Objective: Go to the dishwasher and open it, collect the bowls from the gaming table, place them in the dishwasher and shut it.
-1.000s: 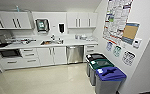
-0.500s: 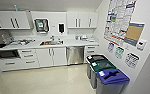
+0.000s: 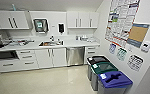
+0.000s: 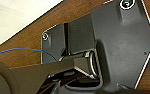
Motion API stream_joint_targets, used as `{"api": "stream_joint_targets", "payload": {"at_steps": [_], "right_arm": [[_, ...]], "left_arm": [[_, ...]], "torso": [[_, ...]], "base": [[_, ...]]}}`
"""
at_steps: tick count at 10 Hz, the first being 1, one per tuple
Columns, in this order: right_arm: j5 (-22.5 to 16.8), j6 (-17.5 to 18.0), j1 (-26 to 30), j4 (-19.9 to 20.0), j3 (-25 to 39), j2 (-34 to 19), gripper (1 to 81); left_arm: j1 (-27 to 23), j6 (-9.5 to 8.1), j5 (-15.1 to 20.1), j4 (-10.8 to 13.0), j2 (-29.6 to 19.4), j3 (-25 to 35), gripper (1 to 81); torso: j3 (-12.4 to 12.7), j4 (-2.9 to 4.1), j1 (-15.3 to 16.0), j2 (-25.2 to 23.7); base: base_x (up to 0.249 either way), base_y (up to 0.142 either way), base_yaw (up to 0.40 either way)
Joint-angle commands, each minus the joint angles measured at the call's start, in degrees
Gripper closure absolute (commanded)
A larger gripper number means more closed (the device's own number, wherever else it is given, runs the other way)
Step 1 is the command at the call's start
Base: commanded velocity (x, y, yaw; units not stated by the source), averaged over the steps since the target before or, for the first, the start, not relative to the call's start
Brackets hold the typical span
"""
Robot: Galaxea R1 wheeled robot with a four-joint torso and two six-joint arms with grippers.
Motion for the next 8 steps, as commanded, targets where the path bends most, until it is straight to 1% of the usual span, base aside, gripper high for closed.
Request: {"api": "stream_joint_targets", "payload": {"at_steps": [1,8], "right_arm": [[-2.2,-0.2,2.3,-0.8,0.7,-0.8,1.0],[-2.3,-0.2,2.2,-0.8,0.6,-0.8,1.0]], "left_arm": [[-3.0,0.21,3.0,-0.6,-1.0,0.7,1.0],[-3.0,0.21,3.0,-0.6,-0.9,0.7,1.0]], "torso": [[0.0,0.00,0.0,0.0],[0.0,0.00,0.0,0.0]], "base": [[0.127,0.000,0.000],[0.127,0.000,0.000]]}}
